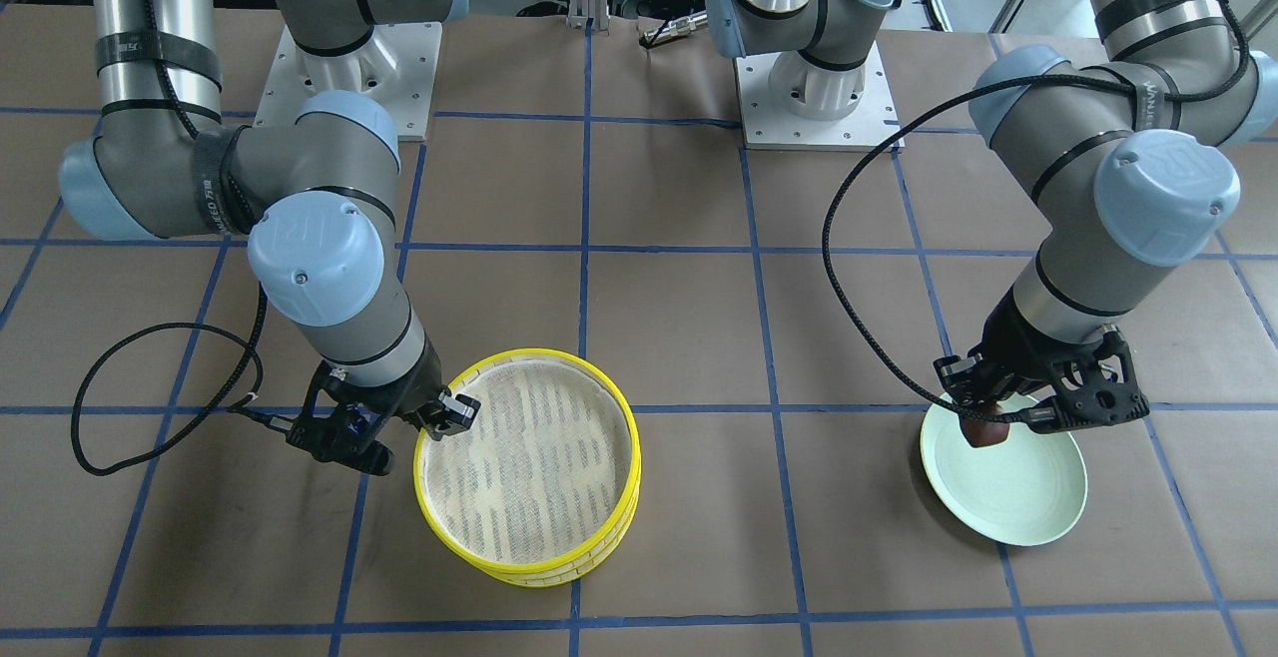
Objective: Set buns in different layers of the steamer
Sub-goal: 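Release the steamer rim and raise the right gripper while the left holds the bun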
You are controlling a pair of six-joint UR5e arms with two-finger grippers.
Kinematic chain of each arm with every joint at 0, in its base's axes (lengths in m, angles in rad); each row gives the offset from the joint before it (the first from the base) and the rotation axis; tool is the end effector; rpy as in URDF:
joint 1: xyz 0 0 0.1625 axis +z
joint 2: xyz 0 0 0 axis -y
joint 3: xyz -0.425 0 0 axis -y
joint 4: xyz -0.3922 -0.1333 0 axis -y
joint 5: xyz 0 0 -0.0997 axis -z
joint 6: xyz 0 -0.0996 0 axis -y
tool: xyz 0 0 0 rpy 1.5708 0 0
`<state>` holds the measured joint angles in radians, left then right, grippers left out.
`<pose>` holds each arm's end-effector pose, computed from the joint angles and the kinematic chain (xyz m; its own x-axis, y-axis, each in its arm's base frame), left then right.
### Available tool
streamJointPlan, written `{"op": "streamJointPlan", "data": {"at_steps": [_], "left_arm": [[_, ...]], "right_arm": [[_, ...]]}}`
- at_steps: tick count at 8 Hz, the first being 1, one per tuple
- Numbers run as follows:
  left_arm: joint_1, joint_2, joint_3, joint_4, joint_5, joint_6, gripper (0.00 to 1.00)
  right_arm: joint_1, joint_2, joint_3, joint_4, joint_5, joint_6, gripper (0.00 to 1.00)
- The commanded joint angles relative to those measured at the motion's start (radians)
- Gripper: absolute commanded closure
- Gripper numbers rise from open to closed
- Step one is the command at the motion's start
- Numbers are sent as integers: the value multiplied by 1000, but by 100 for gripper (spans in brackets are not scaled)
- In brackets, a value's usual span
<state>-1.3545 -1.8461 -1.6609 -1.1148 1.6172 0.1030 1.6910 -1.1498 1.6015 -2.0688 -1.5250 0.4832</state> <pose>0.0010 -0.6040 0.3413 -0.9916 -0.1173 -0.0553 -0.1124 0.9900 -0.0852 0.2125 -0.6097 0.2844 -0.9336 0.3528 -0.0620 0.3546 0.9348 -0.0197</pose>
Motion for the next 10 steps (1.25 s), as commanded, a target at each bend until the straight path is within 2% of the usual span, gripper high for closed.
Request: {"op": "streamJointPlan", "data": {"at_steps": [1, 2, 4, 5, 7, 9, 10], "left_arm": [[0, -4, 0, 0, 0, 3, 100], [0, -5, -2, -2, 0, 3, 100], [0, -7, 0, -2, 0, 4, 100], [0, -7, -2, -2, 0, 6, 100], [0, -9, 0, 0, 0, -2, 100], [-6, -9, 1, 3, -9, -17, 100], [-29, -2, 7, 4, -13, -72, 100]], "right_arm": [[-1, -2, 0, -7, 28, 6, 36], [-1, -2, 0, -11, 26, 6, 28], [-1, -4, -11, -8, 25, -24, 27], [-16, -22, -21, -2, 16, -97, 27], [-60, -111, -28, 106, 11, -177, 27], [-158, -227, -28, 247, 6, -332, 27], [-201, -272, -34, 294, -24, -404, 27]]}}
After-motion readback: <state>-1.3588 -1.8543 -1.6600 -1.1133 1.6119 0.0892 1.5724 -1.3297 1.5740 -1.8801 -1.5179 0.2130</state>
